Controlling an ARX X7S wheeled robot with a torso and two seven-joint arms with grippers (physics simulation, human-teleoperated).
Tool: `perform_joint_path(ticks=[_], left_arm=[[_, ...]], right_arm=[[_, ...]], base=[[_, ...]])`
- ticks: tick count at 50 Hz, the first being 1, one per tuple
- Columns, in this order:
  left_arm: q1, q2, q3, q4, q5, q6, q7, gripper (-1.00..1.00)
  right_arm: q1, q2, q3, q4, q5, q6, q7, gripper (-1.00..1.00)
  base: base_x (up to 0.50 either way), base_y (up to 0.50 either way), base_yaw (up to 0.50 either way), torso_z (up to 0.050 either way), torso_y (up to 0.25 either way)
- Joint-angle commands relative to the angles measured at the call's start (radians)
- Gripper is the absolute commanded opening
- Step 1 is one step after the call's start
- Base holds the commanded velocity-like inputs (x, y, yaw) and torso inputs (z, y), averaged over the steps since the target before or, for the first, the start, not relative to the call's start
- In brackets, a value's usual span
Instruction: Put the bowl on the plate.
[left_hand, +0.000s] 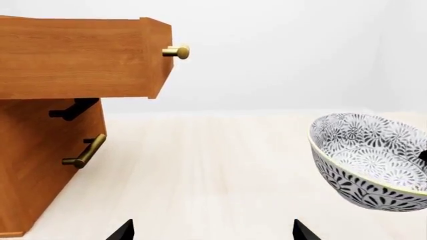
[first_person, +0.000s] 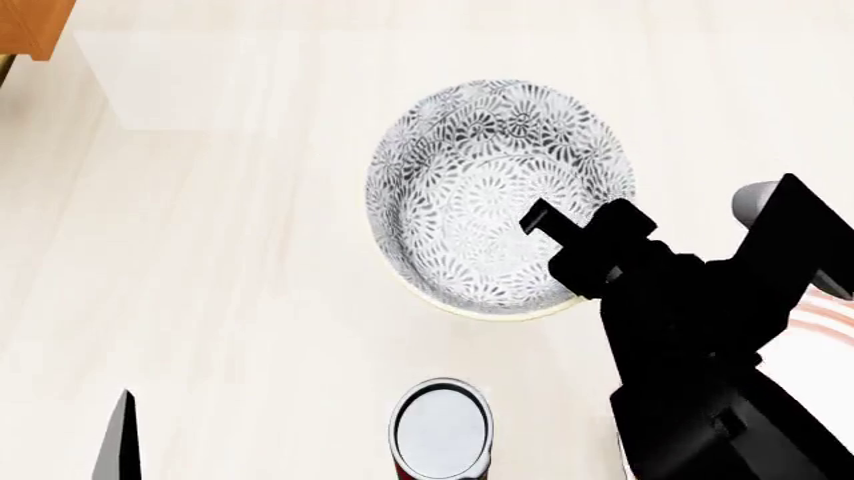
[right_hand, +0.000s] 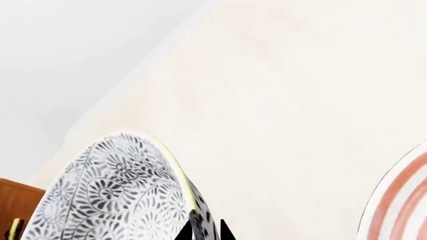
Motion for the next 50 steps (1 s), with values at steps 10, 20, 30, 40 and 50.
perform_joint_path(ticks=[10, 20, 30, 40, 50], left_arm=[[0.009, 0.011, -0.029, 0.029, -0.014, 0.016, 0.017, 1.00], [0.007, 0.003, -0.033, 0.028, -0.020, 0.018, 0.010, 1.00], [0.009, -0.004, -0.031, 0.033, -0.025, 0.019, 0.003, 1.00], [0.008, -0.011, -0.027, 0.043, -0.030, 0.013, -0.008, 1.00], [0.004, -0.019, -0.022, 0.057, -0.035, 0.003, -0.022, 1.00]], right_arm=[[-0.290, 0.106, 0.196, -0.291, 0.129, 0.004, 0.020, -1.00], [-0.373, 0.146, 0.293, -0.333, 0.170, -0.026, 0.020, -1.00], [-0.471, 0.166, 0.375, -0.356, 0.181, -0.052, 0.005, -1.00], [-0.531, 0.187, 0.446, -0.359, 0.196, -0.071, 0.001, -1.00], [-0.592, 0.199, 0.515, -0.364, 0.212, -0.089, -0.004, -1.00]], base=[[0.00, 0.00, 0.00, 0.000, 0.000], [0.00, 0.00, 0.00, 0.000, 0.000], [0.00, 0.00, 0.00, 0.000, 0.002], [0.00, 0.00, 0.00, 0.000, 0.000], [0.00, 0.00, 0.00, 0.000, 0.000]])
